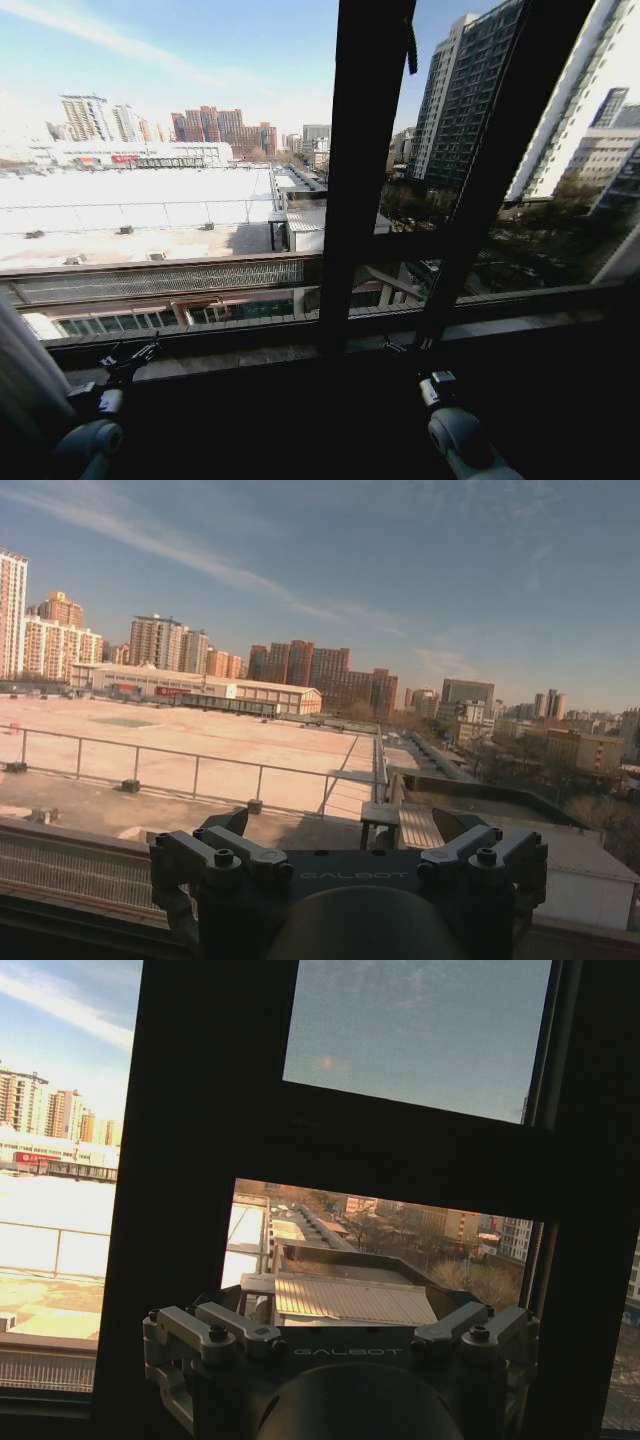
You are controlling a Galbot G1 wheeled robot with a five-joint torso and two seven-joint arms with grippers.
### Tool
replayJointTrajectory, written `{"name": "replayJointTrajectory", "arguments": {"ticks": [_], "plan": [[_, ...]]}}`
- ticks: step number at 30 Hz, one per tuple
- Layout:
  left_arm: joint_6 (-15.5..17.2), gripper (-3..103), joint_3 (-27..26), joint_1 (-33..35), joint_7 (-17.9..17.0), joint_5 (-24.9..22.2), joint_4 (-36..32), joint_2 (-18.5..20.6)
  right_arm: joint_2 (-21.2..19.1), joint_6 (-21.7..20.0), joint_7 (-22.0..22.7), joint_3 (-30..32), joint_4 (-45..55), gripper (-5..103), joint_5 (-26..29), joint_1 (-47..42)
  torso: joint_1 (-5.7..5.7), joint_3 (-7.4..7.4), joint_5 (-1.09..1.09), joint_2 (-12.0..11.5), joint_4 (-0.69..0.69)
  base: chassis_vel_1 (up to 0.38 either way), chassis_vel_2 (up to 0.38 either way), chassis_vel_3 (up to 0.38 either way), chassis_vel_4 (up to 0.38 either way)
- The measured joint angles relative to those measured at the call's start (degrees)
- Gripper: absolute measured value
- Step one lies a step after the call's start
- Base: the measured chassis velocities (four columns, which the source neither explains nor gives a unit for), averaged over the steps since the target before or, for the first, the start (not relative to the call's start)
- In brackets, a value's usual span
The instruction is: Open the curtains by pulling them apart, changing their state from closed to fully open.
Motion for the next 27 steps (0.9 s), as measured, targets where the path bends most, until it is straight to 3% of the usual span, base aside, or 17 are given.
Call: {"name": "replayJointTrajectory", "arguments": {"ticks": [13, 27], "plan": [[0.0, 100, 0.0, 0.0, 0.0, 0.0, 0.0, 0.0, 0.0, 0.0, 0.0, 0.0, 0.0, 100, 0.0, 0.0, 0.0, -0.01, 0.01, 0.0, 0.0, -0.411, -0.315, 0.413, 0.316], [0.01, 100, -0.02, 0.0, -0.01, 0.0, 0.01, 0.0, 0.0, 0.0, 0.0, 0.0, 0.0, 100, 0.0, 0.0, -0.02, -0.01, -0.01, 0.01, 0.02, -0.323, -0.379, 0.314, 0.378]]}}
